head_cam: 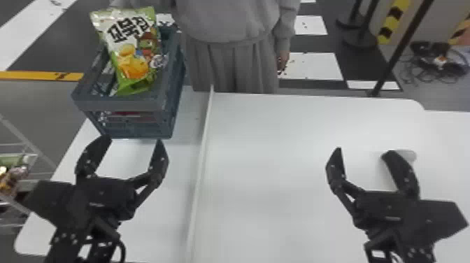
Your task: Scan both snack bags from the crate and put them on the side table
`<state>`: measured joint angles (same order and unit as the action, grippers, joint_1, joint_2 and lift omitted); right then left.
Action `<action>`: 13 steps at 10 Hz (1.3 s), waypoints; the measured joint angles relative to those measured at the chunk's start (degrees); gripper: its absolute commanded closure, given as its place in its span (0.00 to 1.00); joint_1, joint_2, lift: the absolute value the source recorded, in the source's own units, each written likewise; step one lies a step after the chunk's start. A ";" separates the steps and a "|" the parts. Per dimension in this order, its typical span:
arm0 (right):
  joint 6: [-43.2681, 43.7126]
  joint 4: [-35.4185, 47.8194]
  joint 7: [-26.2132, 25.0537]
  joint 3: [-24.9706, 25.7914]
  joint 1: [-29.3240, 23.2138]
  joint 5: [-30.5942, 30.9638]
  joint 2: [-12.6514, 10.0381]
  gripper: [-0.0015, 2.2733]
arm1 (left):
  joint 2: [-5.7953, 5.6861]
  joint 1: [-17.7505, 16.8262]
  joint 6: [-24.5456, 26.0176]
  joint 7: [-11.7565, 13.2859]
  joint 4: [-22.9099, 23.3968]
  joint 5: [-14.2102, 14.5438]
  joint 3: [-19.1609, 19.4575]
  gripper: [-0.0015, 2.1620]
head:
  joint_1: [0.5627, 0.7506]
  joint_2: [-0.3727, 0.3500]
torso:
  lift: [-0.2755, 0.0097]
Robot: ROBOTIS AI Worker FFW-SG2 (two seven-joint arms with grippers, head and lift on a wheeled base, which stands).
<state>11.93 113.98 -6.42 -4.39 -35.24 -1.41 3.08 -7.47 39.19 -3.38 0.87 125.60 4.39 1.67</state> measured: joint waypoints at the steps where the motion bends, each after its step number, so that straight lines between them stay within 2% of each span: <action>1: -0.04 -0.06 -0.01 0.00 0.00 0.00 0.00 0.03 | 0.00 -0.11 0.06 0.00 -0.11 0.01 0.00 0.03 | 0.70 0.56 | 0.66; 10: -0.11 -0.16 -0.08 0.00 0.09 0.08 0.00 0.03 | 0.09 -0.36 0.16 0.37 -0.48 0.04 -0.09 0.03 | 0.70 0.56 | 0.66; 12: -0.11 -0.16 -0.08 0.00 0.04 0.08 0.00 0.03 | 0.09 -0.35 -2.00 2.25 -1.04 1.35 0.18 0.03 | 0.70 0.55 | 0.66; 13: -0.08 -0.16 -0.08 0.00 0.01 0.08 0.00 0.03 | 0.09 -0.29 -3.43 2.40 -1.40 1.49 0.25 0.03 | 0.70 0.55 | 0.66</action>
<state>11.84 113.82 -6.50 -4.39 -35.23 -1.33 3.08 -7.38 38.91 -6.81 3.27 124.20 5.88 1.91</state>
